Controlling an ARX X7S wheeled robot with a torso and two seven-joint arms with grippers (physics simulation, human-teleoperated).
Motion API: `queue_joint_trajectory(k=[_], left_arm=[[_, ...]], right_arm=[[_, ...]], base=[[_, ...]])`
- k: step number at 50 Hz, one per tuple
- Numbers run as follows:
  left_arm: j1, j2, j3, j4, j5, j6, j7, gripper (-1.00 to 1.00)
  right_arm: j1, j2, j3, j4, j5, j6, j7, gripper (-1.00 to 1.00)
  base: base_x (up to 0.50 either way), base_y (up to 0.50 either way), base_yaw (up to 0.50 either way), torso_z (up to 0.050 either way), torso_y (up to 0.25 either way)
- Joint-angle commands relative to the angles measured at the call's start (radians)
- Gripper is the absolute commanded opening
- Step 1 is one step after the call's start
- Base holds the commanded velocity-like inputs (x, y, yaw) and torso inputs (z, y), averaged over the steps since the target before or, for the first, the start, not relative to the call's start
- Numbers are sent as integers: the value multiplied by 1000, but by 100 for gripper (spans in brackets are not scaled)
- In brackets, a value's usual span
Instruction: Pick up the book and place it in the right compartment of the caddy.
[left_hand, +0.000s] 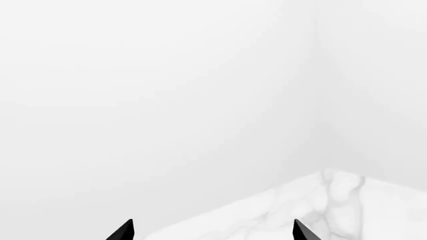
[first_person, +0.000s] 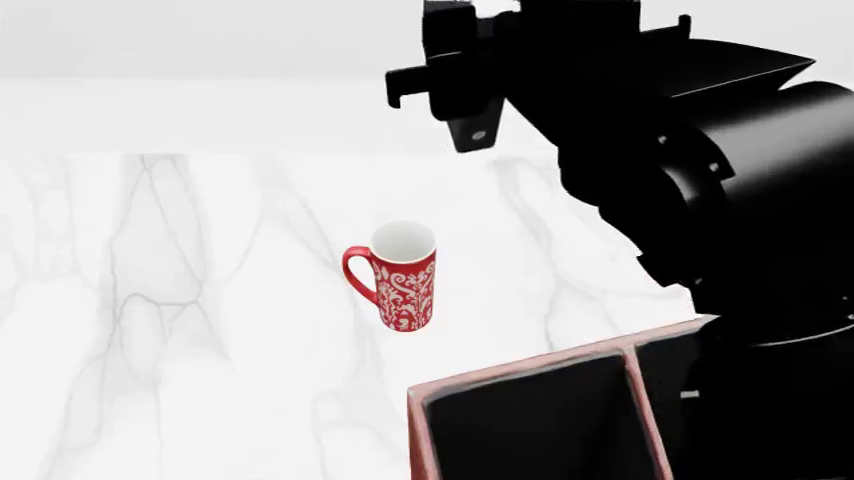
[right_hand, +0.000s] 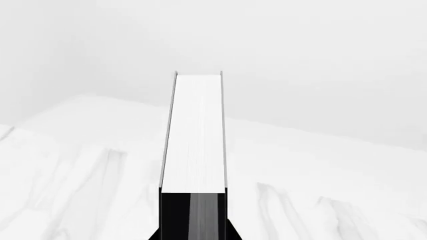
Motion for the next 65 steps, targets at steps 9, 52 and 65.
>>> queue_joint_trajectory(k=[9,52,65], left_arm=[[-1,-15,11,17,-5,3,2,100],[3,-8,17,-9,-6,25,6,100],[3,-12,22,-9,-6,26,6,100]], right_arm=[[63,19,26,107,-67,-41,17,-100],[9,238,166,-86,-7,149,217,-100],[10,309,176,-122,-16,219,277,-100]], base=[[0,0,0,0,1],[0,0,0,0,2],[0,0,0,0,1]])
